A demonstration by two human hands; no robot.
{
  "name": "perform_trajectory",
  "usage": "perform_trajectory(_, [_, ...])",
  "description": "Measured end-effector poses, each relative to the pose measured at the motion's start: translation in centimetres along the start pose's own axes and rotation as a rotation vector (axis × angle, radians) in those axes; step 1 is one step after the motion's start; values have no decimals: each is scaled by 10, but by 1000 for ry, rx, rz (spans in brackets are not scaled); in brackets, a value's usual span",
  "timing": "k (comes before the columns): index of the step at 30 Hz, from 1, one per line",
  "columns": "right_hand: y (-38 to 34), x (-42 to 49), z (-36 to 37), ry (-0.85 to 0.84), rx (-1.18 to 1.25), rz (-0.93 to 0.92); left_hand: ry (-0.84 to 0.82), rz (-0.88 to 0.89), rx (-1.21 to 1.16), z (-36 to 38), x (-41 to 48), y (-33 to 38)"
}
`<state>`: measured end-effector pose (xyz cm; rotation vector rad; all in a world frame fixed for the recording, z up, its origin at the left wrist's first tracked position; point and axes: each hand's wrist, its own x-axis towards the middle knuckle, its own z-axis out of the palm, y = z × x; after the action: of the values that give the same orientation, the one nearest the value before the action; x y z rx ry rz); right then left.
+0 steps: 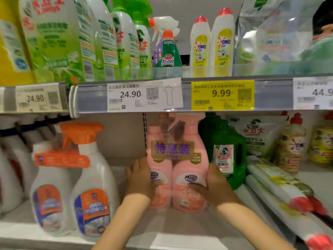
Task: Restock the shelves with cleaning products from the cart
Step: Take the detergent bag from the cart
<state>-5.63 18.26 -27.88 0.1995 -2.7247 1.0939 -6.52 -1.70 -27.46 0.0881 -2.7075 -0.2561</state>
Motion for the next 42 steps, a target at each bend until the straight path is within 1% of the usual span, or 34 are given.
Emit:
perform_trajectory(5, [-6,10,3,37,-21,-7,74,-7,-150,11,12,1])
perform_trajectory(8, [-12,10,7,56,-179,12,93,-38,-287,12,16,5])
perform_trajectory(12, [-15,0,17,56,-487,37,53,-58,-417,14,27,8])
perform_trajectory(14, [-15,-1,17,32,-556,60,53,-63,-463,16,31,10])
perform_trajectory(16, [-11,3,16,-14,-579,11,64,-64,-480,18,36,13])
perform_trajectory(18, [-7,10,18,-63,-582,-83,80,-52,-496,21,41,14])
perform_trajectory(20, [-2,16,21,-79,-549,-125,83,-37,-504,24,47,15])
perform_trajectory(25, [5,29,33,-92,-482,-112,107,-50,-556,35,62,14])
perform_trajectory(29, [6,40,41,-75,-461,-94,95,-12,-420,38,74,16])
perform_trajectory(33, [8,46,48,-89,-395,-73,92,-9,-418,45,84,14])
perform_trajectory(35, [10,48,50,-90,-355,-70,96,19,-339,51,85,13])
perform_trajectory(39, [15,51,54,-144,-306,-45,94,-3,-268,57,94,17])
perform_trajectory(42, [19,50,56,-164,-275,-40,71,-20,-321,59,103,19])
